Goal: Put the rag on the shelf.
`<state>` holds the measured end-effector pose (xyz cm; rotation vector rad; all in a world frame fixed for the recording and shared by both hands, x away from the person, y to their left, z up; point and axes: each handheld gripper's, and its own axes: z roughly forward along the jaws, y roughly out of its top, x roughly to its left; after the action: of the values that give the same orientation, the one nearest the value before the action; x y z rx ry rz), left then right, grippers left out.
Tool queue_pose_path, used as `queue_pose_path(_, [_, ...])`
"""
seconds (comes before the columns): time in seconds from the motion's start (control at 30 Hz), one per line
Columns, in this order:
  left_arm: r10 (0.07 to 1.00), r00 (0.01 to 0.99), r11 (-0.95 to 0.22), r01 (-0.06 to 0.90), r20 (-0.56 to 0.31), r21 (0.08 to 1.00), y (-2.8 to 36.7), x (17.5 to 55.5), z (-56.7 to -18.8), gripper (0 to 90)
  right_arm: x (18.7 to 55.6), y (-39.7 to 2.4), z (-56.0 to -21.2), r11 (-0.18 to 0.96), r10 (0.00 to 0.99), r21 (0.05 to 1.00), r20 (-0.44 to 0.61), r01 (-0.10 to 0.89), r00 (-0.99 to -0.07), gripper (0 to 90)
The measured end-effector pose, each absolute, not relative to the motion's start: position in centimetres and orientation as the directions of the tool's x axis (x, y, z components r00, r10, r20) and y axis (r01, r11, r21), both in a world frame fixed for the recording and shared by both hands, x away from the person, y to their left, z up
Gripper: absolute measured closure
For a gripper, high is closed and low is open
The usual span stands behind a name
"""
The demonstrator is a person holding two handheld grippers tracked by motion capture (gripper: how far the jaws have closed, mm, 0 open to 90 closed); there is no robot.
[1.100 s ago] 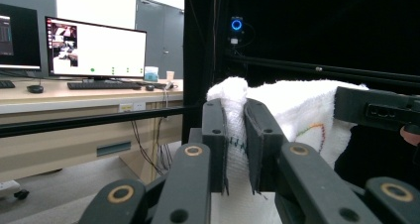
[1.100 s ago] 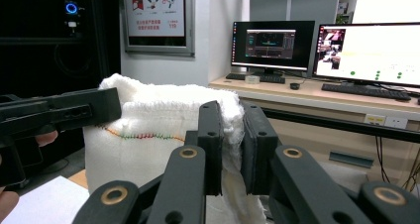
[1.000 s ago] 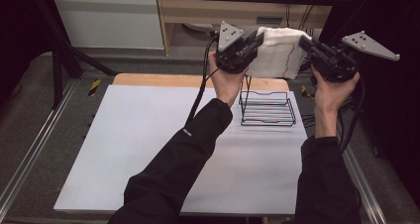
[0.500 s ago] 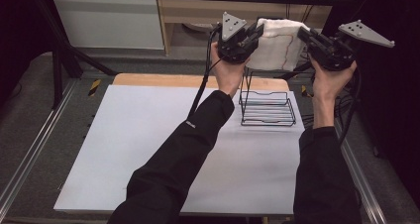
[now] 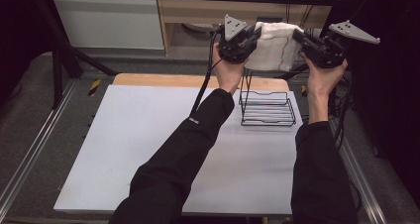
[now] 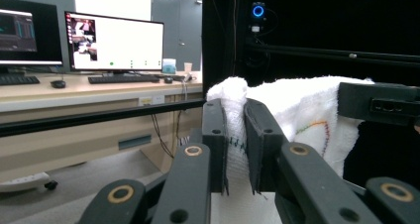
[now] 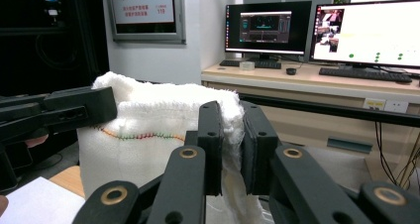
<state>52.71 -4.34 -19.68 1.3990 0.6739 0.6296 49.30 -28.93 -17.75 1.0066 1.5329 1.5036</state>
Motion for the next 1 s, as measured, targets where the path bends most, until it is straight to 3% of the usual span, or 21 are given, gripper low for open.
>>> queue_pose_path(1.0, [0.693, 0.721, -0.012, 0.052, -0.030, 0.999, -7.5, 51.5, -23.3, 79.5, 47.2, -32.5, -21.2, 0.021, 0.928, 0.996, 0.013, 0.089, -0.373, 80.7])
